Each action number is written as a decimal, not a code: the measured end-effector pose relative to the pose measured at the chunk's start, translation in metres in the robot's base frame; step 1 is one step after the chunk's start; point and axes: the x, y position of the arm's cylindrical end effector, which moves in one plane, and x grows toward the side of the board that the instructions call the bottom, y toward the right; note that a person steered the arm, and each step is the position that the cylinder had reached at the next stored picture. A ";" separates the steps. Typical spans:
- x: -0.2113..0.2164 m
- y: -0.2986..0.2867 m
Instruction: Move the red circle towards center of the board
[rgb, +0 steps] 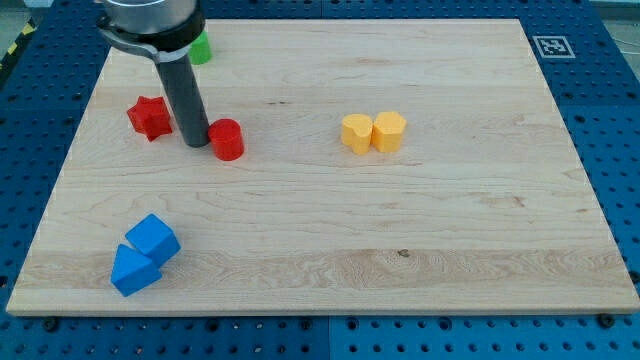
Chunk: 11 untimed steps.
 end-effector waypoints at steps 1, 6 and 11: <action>0.000 0.017; 0.020 0.062; -0.011 0.076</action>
